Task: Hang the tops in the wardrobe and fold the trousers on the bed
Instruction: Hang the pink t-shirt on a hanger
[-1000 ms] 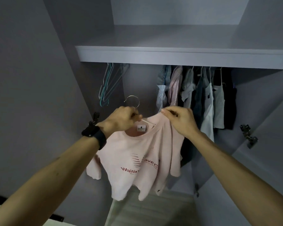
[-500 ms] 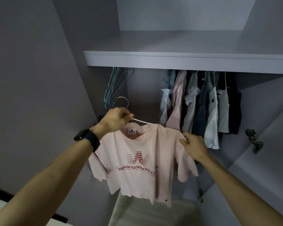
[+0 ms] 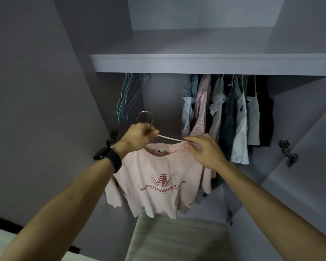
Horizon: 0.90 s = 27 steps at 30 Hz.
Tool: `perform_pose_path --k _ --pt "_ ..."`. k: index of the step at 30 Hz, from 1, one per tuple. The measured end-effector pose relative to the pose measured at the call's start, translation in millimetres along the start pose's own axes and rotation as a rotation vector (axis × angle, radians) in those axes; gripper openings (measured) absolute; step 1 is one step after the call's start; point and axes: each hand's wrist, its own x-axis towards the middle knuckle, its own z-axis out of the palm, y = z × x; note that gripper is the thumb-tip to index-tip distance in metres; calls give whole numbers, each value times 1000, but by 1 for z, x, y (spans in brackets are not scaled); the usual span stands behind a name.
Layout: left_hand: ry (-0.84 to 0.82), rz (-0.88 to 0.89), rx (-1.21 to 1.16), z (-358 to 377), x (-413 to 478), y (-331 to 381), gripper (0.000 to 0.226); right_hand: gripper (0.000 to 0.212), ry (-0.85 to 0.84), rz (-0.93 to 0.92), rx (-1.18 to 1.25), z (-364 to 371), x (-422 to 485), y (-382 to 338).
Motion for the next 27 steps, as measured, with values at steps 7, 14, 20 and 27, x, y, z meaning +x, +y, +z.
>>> perform_pose_path --k 7,14,20,27 --pt "-51 -4 51 9 -1 -12 23 23 -63 -171 -44 0 3 3" --pt "-104 -17 155 11 -3 -20 30 16 -86 -145 -97 -2 -4 -8" --pt "-77 -25 66 30 -3 -23 28 19 -301 -70 -150 -2 -1 -20" --pt "78 21 53 25 12 -20 28 12 -353 122 -206 -4 10 -44"
